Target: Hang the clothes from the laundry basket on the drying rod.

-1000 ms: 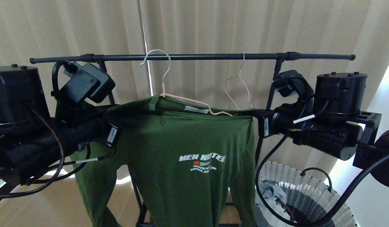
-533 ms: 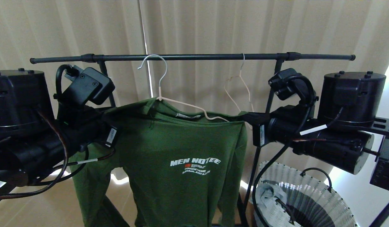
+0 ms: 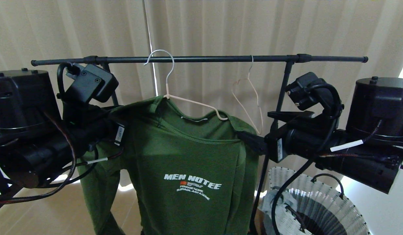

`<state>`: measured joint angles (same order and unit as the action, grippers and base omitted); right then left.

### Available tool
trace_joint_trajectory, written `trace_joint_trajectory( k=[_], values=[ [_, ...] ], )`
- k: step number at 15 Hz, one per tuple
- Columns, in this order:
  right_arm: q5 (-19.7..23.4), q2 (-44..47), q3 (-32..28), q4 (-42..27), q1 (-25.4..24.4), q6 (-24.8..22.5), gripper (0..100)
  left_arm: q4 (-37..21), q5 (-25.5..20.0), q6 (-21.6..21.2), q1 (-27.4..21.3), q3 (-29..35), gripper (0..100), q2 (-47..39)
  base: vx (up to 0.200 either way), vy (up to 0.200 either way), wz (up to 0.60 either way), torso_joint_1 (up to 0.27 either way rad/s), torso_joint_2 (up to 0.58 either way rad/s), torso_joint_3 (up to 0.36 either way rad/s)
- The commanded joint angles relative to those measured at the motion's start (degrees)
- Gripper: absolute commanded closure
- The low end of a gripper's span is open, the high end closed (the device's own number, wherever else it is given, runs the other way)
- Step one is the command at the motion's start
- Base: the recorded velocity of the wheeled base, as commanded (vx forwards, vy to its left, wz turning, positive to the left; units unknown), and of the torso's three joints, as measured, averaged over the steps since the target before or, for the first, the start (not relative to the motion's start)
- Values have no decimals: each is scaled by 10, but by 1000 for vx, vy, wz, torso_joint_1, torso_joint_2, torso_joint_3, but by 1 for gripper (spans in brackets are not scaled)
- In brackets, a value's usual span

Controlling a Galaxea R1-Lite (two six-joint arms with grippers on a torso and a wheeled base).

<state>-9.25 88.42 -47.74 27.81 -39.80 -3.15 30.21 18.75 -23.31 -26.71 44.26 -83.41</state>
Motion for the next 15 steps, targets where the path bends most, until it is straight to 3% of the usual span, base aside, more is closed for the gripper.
trace_joint_trajectory(
  k=[1, 3, 6, 10, 15],
  values=[
    [5, -12, 6, 1, -1, -2, 0, 3, 1, 0, 0, 0, 100, -10, 0, 0, 0, 0, 0, 0],
    [93, -44, 23, 1, 0, -8, 0, 22, 9, 1, -1, -1, 100, -19, 0, 0, 0, 0, 0, 0],
    [94, -39, 17, 3, 5, -34, 0, 23, 7, 5, -12, -1, 100, -19, 0, 0, 0, 0, 0, 0],
    [93, -5, 18, 76, 28, -101, 0, 23, 5, 17, -36, -9, 100, -16, 0, 0, 0, 0, 0, 0],
    [93, 12, 11, 93, 29, -131, 0, 43, 4, 17, -44, -25, 100, -16, 0, 0, 0, 0, 0, 0]
  ],
)
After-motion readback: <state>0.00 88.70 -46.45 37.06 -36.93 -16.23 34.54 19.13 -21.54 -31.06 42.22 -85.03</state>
